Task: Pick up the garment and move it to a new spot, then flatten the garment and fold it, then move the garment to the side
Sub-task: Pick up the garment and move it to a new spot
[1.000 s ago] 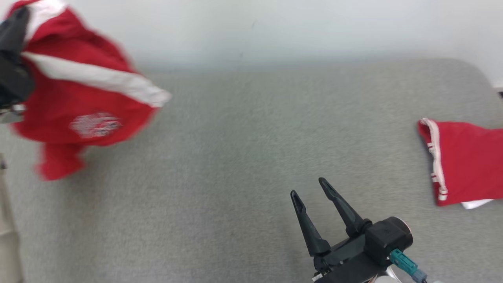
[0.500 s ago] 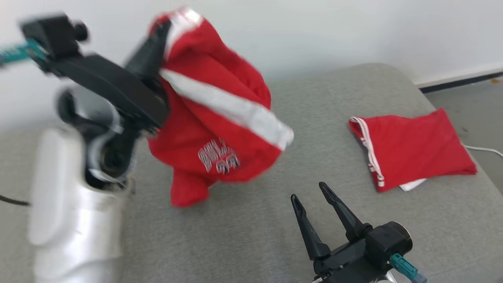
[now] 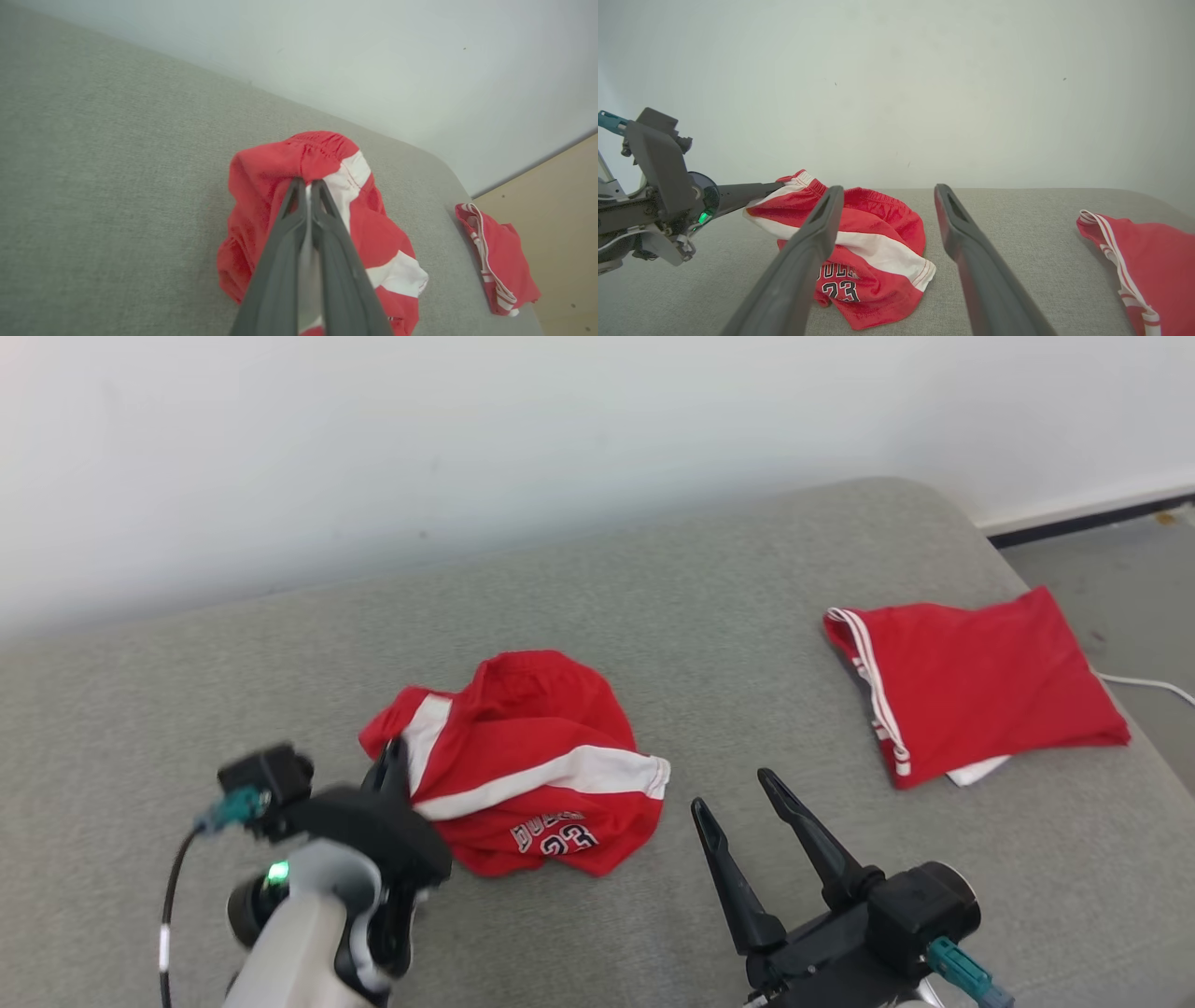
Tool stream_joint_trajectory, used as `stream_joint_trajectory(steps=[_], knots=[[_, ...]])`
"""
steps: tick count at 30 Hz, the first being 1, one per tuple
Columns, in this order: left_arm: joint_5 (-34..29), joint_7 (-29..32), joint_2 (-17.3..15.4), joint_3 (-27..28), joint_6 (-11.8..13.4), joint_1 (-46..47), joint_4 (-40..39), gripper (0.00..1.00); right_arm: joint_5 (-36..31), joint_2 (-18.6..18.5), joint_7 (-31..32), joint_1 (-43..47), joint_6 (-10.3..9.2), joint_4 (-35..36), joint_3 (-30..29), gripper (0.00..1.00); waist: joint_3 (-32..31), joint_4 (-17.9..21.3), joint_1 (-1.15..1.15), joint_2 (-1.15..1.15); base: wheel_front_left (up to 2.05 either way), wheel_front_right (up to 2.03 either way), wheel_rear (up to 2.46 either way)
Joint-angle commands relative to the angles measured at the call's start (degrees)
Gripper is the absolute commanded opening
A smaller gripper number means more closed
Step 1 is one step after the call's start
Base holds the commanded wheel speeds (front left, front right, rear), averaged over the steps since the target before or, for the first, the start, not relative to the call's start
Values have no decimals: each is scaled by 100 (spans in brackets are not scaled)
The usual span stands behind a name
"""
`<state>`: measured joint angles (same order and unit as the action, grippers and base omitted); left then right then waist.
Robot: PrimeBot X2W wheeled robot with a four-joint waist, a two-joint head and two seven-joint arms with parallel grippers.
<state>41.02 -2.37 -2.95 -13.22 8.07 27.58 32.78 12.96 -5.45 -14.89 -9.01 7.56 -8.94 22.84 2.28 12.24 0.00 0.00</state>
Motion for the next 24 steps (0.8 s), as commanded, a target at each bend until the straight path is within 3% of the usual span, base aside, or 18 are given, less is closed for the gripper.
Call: stream_joint_trajectory(steps=[1, 2, 3, 9, 12, 19, 24], knots=[[0, -93, -21, 29, 8, -114, 63, 0, 0, -18, -8, 87, -16, -7, -11, 100, -80, -168, 0, 0, 0, 0, 0], [56, -165, -14, 35, -35, -192, 132, 24, -2, -17, -1, 108, -16, -5, -19, 100, -99, -231, 0, 0, 0, 0, 0], [137, -261, -10, 54, -58, -262, 184, 100, -3, -18, 6, 125, -16, -2, -48, 100, -124, -299, 0, 0, 0, 0, 0], [585, -934, 0, 45, -349, -679, 91, 100, -34, -2, 37, 250, -16, 48, -190, 100, -279, -630, 0, 0, 0, 0, 0], [462, -1157, -2, 21, -420, -901, -104, 100, -60, -18, 44, 342, -16, 80, -342, 100, -345, -783, 0, 0, 0, 0, 0], [-691, -1281, -425, 206, -463, -1600, -1147, 100, -192, -11, 87, 683, -16, 95, -952, 100, -461, -1077, 0, 0, 0, 0, 0], [-1559, -1277, -489, 538, -577, -2260, -2032, 100, -297, 35, 86, 861, -16, -21, -1382, 100, -508, -1179, 0, 0, 0, 0, 0]])
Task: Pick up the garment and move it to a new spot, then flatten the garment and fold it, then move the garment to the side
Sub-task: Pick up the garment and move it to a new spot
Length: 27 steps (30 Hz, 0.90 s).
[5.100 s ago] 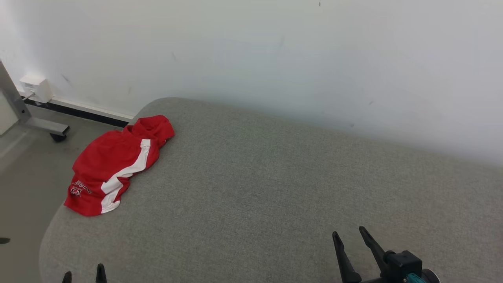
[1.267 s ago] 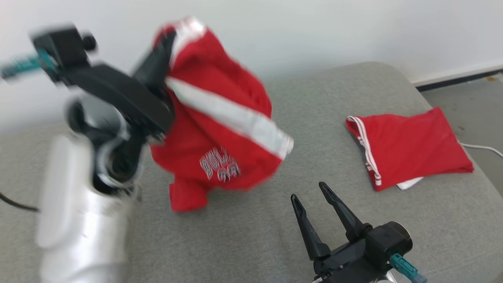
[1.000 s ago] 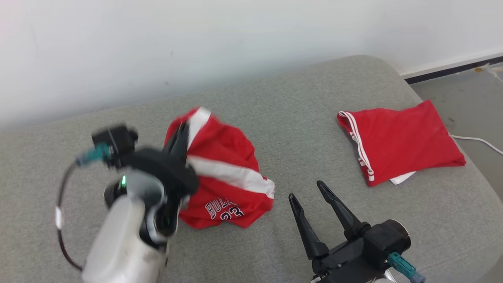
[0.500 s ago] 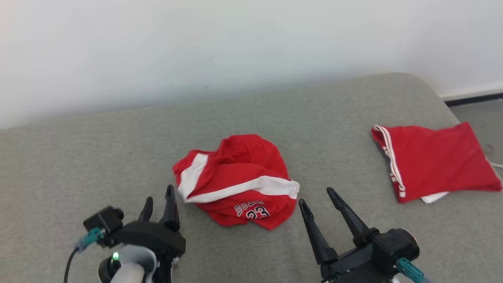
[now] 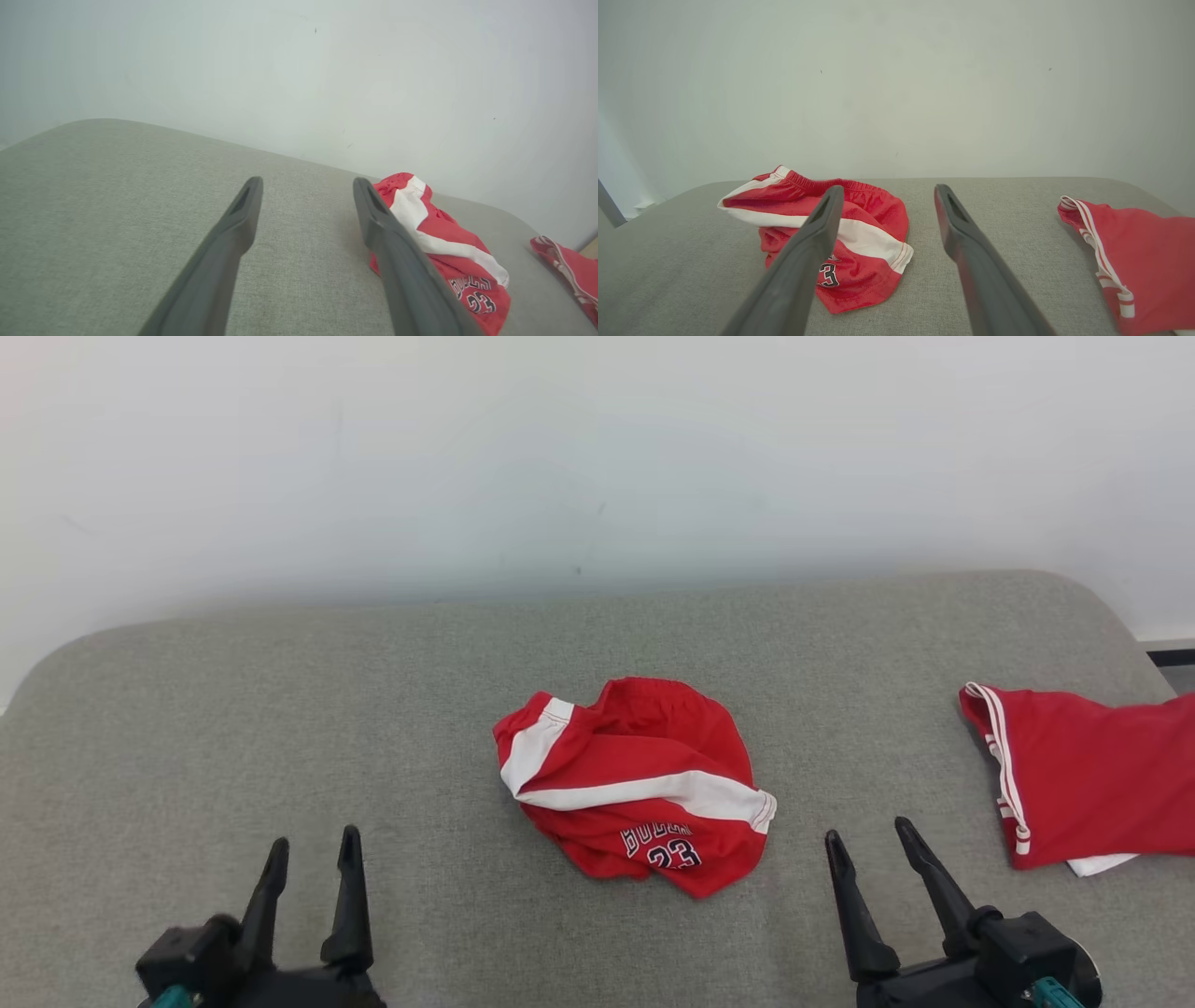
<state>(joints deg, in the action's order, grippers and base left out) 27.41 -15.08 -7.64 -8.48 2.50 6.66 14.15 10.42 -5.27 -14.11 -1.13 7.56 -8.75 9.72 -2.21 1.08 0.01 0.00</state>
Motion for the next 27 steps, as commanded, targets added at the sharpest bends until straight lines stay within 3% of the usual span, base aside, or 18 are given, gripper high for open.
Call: stream_joint_trajectory(steps=[1, 14, 27], knots=[[-304, -6, -9, 140, -57, -293, -287, 100, -59, 21, 4, 91, -16, -61, -131, 100, -69, -70, -1, 0, 0, 0, 0], [-1194, -4, 100, 572, -358, -1185, -684, 100, -174, 25, 6, 201, -16, -665, -488, 100, -164, -53, -1, 0, 0, 0, 0], [-1398, -5, 263, 893, -464, -1424, -738, 100, -171, 100, -59, 115, -16, -889, -509, 100, -228, -18, -1, 0, 0, 0, 0]])
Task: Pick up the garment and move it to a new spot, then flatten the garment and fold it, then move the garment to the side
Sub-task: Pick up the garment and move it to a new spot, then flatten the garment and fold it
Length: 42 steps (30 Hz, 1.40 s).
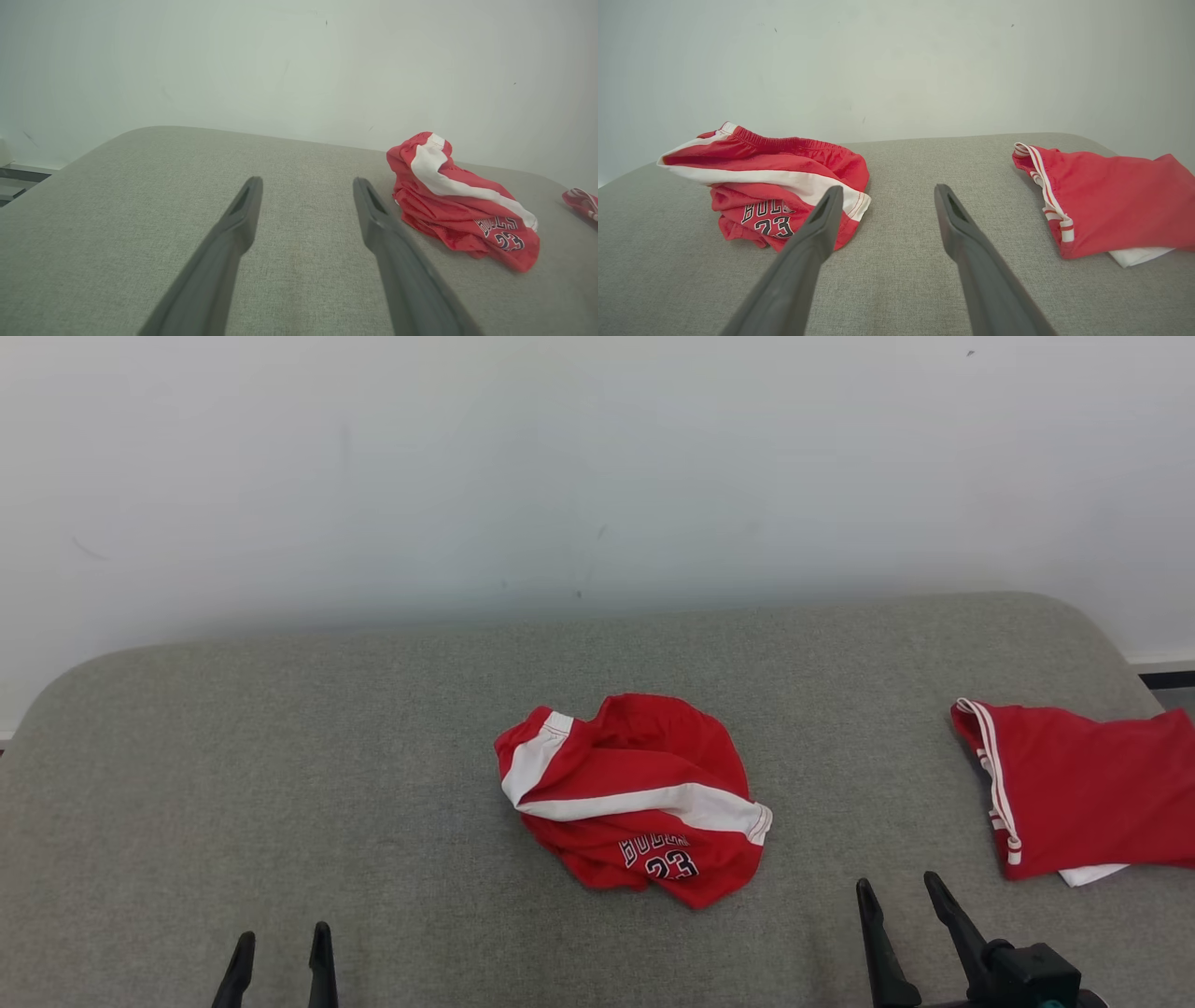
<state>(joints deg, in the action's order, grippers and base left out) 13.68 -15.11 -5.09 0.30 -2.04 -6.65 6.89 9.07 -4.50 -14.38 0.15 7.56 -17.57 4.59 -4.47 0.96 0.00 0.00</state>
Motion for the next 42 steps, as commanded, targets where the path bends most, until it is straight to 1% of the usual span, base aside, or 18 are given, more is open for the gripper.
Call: stream_joint_trajectory(steps=[1, 18, 21, 24, 28, 29, 30, 32, 35, 38, 40, 42], knots=[[-44, -1, 20, 18, -24, -97, -11, 100, -36, 29, -37, -16, -16, -13, 10, 100, -5, -9, 0, 0, 0, 0, 0], [-213, -2, 129, 3, -69, -71, -10, 100, -9, 65, -74, -57, -16, -62, 96, 100, 48, -7, 0, 0, 0, 0, 0], [-181, -2, 147, -12, -36, 9, 1, 100, -5, 69, -69, -66, -16, -68, 108, 100, 66, 2, 0, 0, 0, 0, 0], [-180, 29, 146, -77, -63, 127, 37, 100, 4, 73, -72, -82, -16, -69, 123, 100, 91, 19, 0, 0, 0, 0, 0], [-185, 442, -1, -267, -212, 688, 142, 100, 26, 86, -77, -108, -16, -75, 157, 100, 160, 70, 0, 0, 0, 0, 0], [-127, 815, -86, -377, -304, 1116, 307, 100, 44, 87, -78, -119, -16, -91, 193, 100, 205, 122, 0, 0, 0, 0, 0], [-26, 1037, -96, -427, -341, 1316, 445, 100, 43, 88, -79, -122, -16, -90, 212, 100, 229, 151, 0, 0, 0, 0, 0], [-8, 1378, -236, -570, -415, 1851, 653, 100, 24, 90, -78, -137, -16, -87, 272, 100, 282, 232, 0, 0, 0, 0, 0], [99, 1846, -345, -837, -500, 2518, 1086, 100, 27, 80, -79, -199, -16, -105, 379, 100, 381, 404, 0, 0, 0, 0, 0], [134, 2314, -501, -1168, -529, 3170, 1543, 100, 45, 57, -78, -268, -16, -127, 527, 100, 485, 634, 0, 0, 0, 0, 0], [156, 2510, -595, -1417, -545, 3549, 1786, 100, 74, 27, -74, -322, -16, -152, 630, 100, 562, 800, 0, 0, 0, 0, 0], [214, 2656, -718, -1786, -539, 3865, 1967, 100, 101, 2, -73, -387, -16, -168, 717, 100, 655, 962, 0, 0, 0, 0, 0]])
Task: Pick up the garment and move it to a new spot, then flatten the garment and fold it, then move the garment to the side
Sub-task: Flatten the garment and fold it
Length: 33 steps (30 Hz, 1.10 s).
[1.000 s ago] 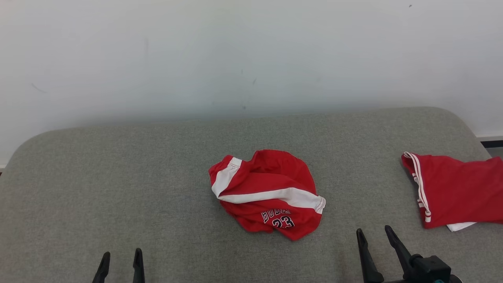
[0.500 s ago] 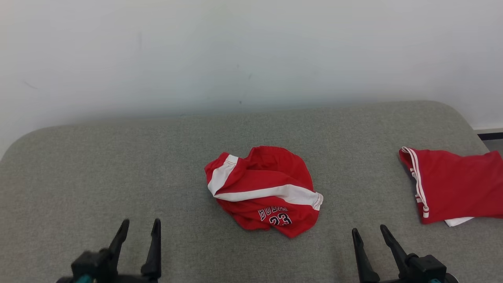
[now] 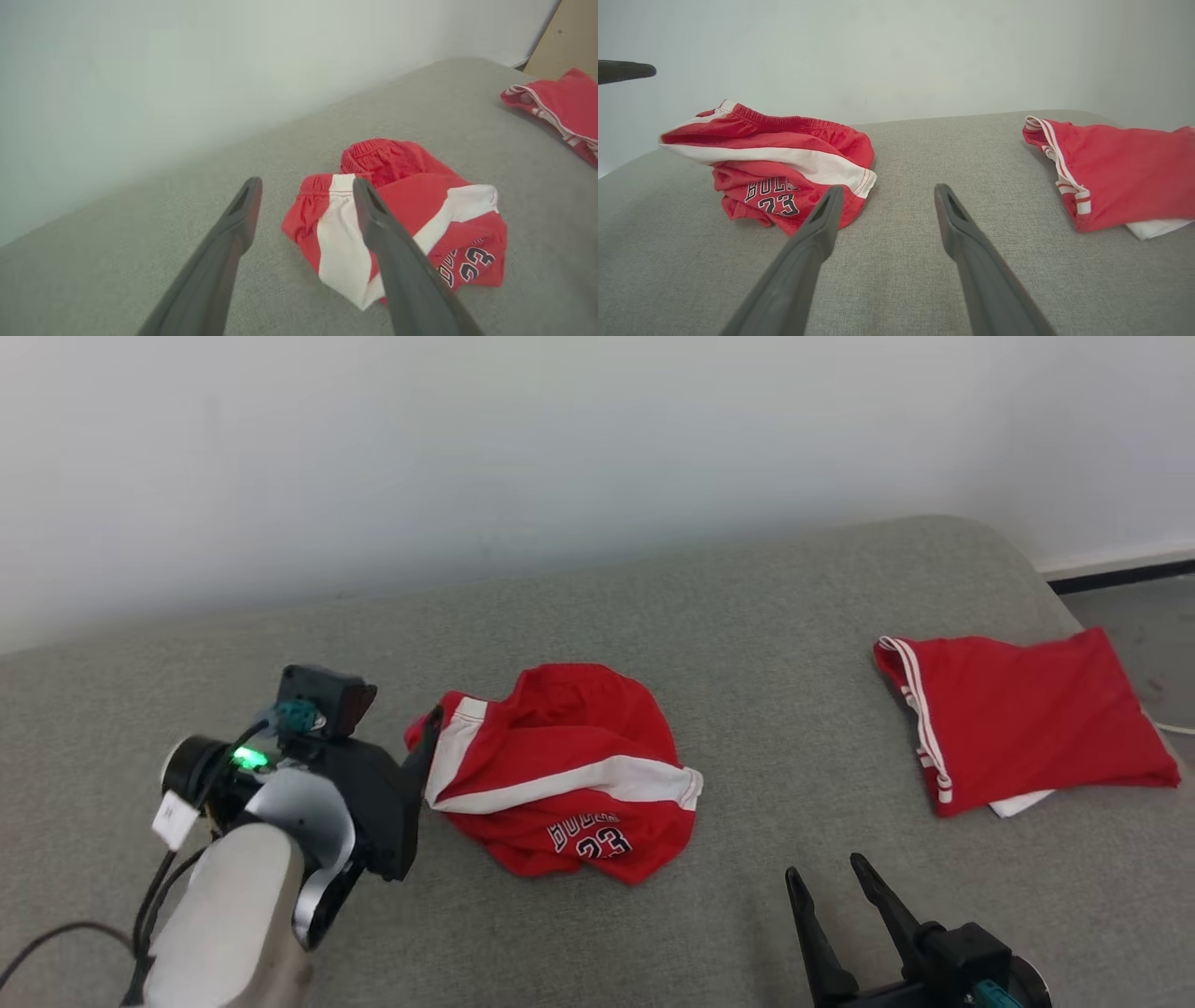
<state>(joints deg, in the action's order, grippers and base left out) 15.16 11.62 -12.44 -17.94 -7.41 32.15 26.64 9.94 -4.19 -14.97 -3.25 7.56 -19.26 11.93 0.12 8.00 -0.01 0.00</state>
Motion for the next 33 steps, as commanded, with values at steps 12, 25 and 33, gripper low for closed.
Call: stream_joint_trajectory(steps=[12, 25, 33], knots=[[628, 590, -824, -1901, 4, 1346, 733, 100, 122, -129, -19, -287, -16, 7, 160, 100, 708, 787, 1, 0, 0, 0, 0], [936, 1293, -1012, -2970, 3, 1951, 1264, 0, 99, -61, -25, -391, -16, -1, 179, 100, 883, 779, 1, 0, 0, 0, 0], [1319, 1006, -662, -2888, 103, 1949, 1210, 0, 106, -39, -26, -386, -16, -1, 137, 100, 785, 644, 1, 0, 0, 0, 0]])
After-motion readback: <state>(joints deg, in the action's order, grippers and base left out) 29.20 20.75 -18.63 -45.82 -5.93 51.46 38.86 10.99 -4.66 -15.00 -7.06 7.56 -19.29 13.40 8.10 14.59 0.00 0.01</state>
